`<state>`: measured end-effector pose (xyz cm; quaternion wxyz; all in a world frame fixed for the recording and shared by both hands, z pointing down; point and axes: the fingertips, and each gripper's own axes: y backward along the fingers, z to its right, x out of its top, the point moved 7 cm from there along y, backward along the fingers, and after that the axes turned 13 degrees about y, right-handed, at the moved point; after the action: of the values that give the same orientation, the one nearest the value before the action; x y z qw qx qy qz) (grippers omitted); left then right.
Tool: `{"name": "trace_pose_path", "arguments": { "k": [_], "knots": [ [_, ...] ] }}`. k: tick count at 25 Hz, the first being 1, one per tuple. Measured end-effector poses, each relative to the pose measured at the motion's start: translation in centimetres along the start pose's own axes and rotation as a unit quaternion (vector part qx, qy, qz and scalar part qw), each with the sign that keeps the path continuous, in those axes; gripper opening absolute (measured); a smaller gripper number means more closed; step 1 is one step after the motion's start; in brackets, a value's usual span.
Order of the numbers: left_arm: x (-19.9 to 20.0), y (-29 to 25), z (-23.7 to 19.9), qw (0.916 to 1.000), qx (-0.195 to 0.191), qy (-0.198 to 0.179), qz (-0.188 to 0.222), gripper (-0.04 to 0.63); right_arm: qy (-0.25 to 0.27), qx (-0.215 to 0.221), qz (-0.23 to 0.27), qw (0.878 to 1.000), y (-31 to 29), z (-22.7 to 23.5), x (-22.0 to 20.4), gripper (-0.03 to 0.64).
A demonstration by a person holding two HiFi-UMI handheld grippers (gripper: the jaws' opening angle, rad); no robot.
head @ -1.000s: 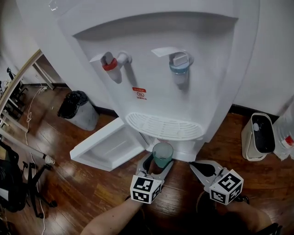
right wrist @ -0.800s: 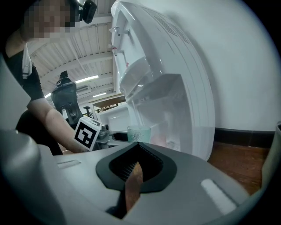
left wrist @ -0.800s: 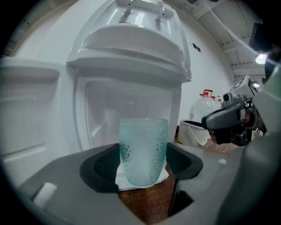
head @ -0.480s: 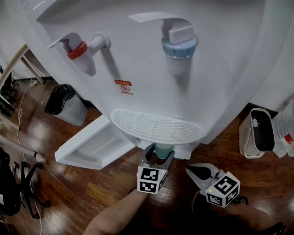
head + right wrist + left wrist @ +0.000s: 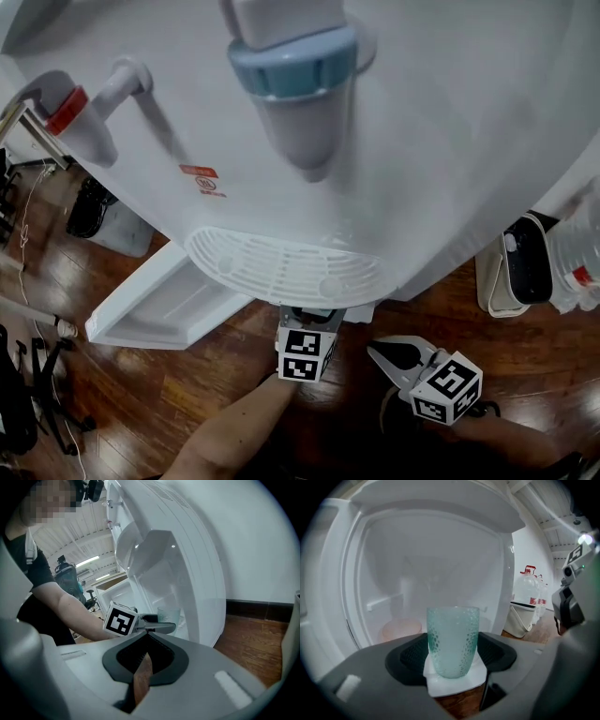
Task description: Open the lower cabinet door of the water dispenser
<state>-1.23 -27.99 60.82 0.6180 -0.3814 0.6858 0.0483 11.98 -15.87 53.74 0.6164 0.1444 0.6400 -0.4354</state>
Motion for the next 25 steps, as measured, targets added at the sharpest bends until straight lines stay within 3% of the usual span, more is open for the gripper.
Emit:
{"name": "trace_pose_path", "arguments": {
  "k": [15, 20, 25],
  "knots": [
    [-0.6, -4.1, -0.8, 0.9996, 0.024, -0.009, -0.009, 0.328, 0.001, -0.005, -0.012, 1.000, -0.2, 1.0, 0.4, 0.002],
    [-0.9, -5.2, -0.1, 0.9996, 0.013, -0.019, -0.016, 0.328, 0.001, -0.005, -0.012, 1.000, -0.1, 1.0, 0.4, 0.002],
    [-0.4, -6.4, 0.5, 0.9998, 0.016, 0.011, -0.002, 0.327, 0.003, 0.000, -0.019, 1.000, 0.0, 1.1, 0.0, 0.002]
  ]
}}
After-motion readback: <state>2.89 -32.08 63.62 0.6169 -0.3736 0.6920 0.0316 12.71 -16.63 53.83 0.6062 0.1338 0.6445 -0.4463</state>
